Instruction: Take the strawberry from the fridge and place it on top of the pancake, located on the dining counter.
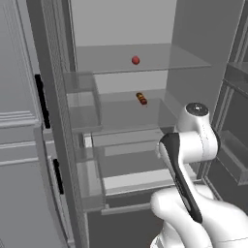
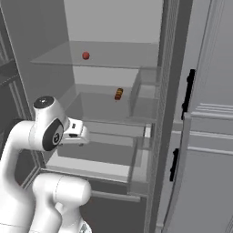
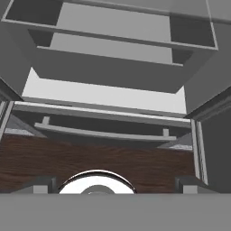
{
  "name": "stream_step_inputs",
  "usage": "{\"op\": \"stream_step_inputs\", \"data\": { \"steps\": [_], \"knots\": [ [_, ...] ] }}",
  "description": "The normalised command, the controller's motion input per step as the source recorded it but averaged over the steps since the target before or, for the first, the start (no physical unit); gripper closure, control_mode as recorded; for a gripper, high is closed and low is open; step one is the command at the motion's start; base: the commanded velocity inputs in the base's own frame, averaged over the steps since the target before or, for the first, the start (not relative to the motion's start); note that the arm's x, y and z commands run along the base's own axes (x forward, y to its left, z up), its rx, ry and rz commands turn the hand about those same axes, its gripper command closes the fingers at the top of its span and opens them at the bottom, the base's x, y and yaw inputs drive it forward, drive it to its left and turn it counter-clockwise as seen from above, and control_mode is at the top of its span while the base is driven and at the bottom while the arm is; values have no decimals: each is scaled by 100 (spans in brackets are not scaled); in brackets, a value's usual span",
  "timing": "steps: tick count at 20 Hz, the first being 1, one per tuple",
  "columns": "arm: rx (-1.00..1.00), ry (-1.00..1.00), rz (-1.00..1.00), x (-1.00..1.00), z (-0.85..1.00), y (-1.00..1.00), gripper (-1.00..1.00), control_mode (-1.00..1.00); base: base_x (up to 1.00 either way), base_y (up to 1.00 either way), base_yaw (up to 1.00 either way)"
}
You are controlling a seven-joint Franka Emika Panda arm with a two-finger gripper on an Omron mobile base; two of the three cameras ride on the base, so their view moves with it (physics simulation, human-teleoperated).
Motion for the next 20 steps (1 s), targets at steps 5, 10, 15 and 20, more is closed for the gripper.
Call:
{"op": "stream_step_inputs", "data": {
  "steps": [5,10,15,20],
  "knots": [
    [0,0,0,0,0,0,-100,100,74,3,0],
    [0,0,0,0,0,0,-100,100,40,3,0],
    [0,-8,0,5,15,4,-100,-100,9,0,0],
    [0,-16,0,6,71,31,-100,-100,0,0,0]
  ]
}}
